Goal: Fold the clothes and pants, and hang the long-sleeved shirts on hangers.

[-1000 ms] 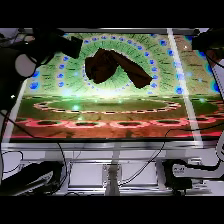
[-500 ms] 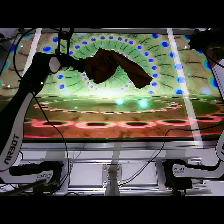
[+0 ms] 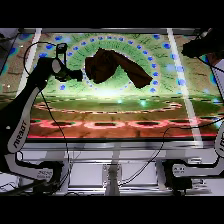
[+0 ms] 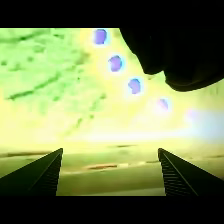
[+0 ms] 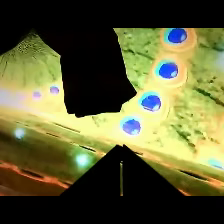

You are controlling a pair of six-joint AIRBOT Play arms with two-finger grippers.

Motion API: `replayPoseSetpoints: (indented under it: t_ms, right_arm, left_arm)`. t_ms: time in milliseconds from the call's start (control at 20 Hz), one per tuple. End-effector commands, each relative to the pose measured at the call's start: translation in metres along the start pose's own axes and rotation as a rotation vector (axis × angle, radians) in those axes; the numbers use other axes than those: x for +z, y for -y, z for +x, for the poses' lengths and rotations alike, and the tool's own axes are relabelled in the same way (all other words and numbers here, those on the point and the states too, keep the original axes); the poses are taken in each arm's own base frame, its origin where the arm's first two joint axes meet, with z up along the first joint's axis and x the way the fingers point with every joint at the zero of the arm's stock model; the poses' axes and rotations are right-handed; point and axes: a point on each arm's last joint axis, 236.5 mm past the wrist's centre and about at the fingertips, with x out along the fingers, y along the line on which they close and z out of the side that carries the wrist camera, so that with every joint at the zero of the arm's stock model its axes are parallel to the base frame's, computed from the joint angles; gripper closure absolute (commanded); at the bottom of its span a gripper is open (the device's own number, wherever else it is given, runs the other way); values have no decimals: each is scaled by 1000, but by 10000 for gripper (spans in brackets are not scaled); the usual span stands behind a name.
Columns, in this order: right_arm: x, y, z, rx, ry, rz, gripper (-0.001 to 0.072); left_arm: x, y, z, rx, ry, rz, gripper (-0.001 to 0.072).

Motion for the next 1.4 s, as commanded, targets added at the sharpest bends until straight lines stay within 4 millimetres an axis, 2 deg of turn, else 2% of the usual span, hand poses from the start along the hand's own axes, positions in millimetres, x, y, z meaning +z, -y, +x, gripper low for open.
replayPoseSetpoints:
  t_ms: [0, 150, 450, 700, 850, 1100, 1350]
  right_arm:
    - [-16, -2, 14, 19, -53, 18, 701]
    - [-20, -1, 18, 22, -64, 21, 701]
    - [-19, -1, 18, 22, -63, 21, 701]
    - [-19, -1, 18, 21, -60, 21, 701]
    - [-19, -1, 18, 21, -61, 21, 701]
    - [-20, -2, 18, 24, -67, 21, 701]
    - [-21, -2, 18, 26, -69, 21, 701]
  left_arm:
    - [-8, 19, 29, -89, -29, -99, -9]
    - [-10, 30, 53, -128, -26, -139, -3]
    - [-7, 19, 68, -123, -13, -173, 6]
    - [21, 26, 71, -176, 98, -245, 7]
    - [33, 34, 83, -236, 149, -355, 6]
    - [17, 32, 112, -222, 112, -372, 7]
    - [23, 32, 120, -220, 154, -389, 9]
